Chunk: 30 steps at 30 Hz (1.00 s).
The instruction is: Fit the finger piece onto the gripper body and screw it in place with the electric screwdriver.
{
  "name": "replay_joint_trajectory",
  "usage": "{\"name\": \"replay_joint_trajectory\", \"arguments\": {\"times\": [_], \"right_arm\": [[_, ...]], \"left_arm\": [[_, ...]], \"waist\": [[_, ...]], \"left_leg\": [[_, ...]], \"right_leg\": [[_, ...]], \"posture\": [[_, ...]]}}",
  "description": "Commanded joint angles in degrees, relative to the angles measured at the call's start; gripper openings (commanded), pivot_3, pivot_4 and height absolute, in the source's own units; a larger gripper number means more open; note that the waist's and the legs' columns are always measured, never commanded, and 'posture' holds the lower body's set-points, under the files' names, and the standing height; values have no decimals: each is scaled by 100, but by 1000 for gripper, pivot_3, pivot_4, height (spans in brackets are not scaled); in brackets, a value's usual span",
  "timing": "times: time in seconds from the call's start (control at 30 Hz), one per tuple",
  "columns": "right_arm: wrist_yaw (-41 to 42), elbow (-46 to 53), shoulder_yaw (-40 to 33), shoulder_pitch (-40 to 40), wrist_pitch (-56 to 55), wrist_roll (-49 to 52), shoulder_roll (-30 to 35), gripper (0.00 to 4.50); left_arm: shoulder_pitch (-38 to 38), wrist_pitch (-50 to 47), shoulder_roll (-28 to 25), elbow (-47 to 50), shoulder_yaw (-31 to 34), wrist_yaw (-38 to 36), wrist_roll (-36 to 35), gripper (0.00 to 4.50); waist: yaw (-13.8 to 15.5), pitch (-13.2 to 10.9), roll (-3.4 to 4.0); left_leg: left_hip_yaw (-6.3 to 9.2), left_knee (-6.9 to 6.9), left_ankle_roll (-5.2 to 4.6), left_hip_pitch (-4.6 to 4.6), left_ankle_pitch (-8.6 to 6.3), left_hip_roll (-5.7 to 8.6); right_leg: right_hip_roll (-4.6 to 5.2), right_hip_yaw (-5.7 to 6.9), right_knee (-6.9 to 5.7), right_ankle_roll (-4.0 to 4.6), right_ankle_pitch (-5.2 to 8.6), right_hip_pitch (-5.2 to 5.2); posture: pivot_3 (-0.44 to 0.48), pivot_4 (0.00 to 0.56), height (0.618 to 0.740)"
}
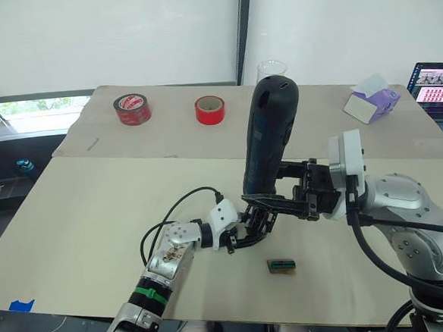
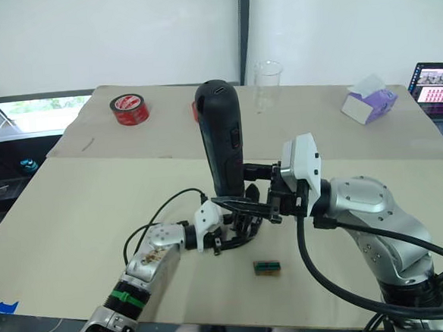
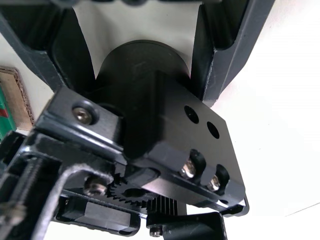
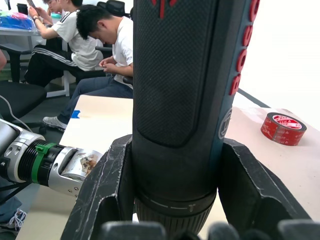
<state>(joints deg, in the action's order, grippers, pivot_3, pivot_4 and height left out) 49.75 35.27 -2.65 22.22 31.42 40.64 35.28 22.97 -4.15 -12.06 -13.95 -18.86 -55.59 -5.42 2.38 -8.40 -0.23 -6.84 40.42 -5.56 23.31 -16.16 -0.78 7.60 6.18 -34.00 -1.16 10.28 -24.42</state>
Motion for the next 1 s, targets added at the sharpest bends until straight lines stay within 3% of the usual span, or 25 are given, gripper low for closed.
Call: {"name": "replay_joint_trajectory", "arguments": {"times": [0.03, 1.0], "right_arm": [[-33, 128, -76, 154, -191, 50, -5, 1920], [-95, 121, -123, -229, -273, 73, 6, 1920]], "left_arm": [[-140, -232, 10, -127, -255, -112, 59, 2275], [-124, -216, 16, -163, -244, -111, 59, 2275]], "waist": [[0, 0, 0], [2, 0, 0]], "left_leg": [[0, 0, 0, 0, 0, 0], [1, 0, 0, -1, -1, 0]], "right_leg": [[0, 0, 0, 0, 0, 0], [1, 1, 1, -1, 1, -4]], "posture": [[0, 150, 740], [0, 150, 740]]}}
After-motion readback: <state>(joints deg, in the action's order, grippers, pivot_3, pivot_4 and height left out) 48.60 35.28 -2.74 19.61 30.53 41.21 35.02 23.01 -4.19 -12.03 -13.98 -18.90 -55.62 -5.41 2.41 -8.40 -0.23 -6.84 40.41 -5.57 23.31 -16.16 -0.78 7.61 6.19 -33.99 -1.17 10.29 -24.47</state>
